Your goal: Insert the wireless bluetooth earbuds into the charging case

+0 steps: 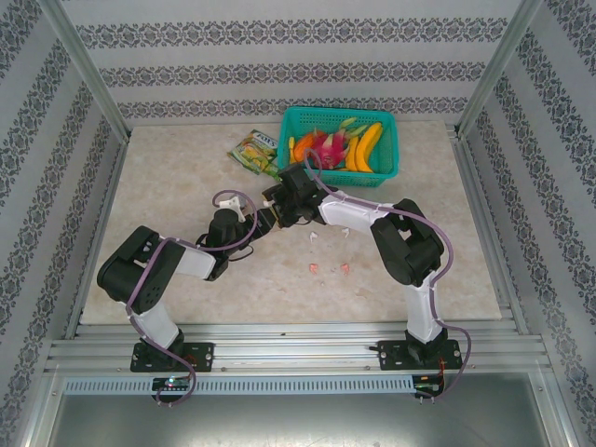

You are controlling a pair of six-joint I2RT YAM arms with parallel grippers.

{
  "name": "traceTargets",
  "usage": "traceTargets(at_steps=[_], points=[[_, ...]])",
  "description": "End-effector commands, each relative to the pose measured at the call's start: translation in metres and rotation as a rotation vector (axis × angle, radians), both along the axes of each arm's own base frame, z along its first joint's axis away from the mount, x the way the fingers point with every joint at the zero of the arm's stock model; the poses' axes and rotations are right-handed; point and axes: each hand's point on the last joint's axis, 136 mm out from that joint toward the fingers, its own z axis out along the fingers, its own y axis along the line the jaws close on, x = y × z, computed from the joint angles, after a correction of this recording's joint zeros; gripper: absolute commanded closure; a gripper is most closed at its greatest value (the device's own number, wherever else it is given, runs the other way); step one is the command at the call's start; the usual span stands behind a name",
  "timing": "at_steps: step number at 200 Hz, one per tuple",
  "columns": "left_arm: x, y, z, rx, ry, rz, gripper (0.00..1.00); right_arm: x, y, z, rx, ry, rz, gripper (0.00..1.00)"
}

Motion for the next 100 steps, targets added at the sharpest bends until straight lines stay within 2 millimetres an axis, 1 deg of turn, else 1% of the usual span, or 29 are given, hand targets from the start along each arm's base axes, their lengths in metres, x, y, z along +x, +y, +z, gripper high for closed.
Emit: traceTargets(at_steps=[1, 64, 100], points=[[0.005, -0.007, 0.021, -0.009, -0.069, -0.012, 0.5, -0.005, 0.003, 0.017, 0.035, -0.018, -0.003, 0.41], [0.016, -0.016, 0.021, -0.014, -0.074, -0.027, 0.53, -0.009, 0.004, 0.018, 0.042, -0.02, 0.008, 0.41], [0.017, -0.017, 0.017, -0.014, -0.066, -0.031, 0.54, -0.008, 0.004, 0.02, 0.05, -0.023, 0.005, 0.41]])
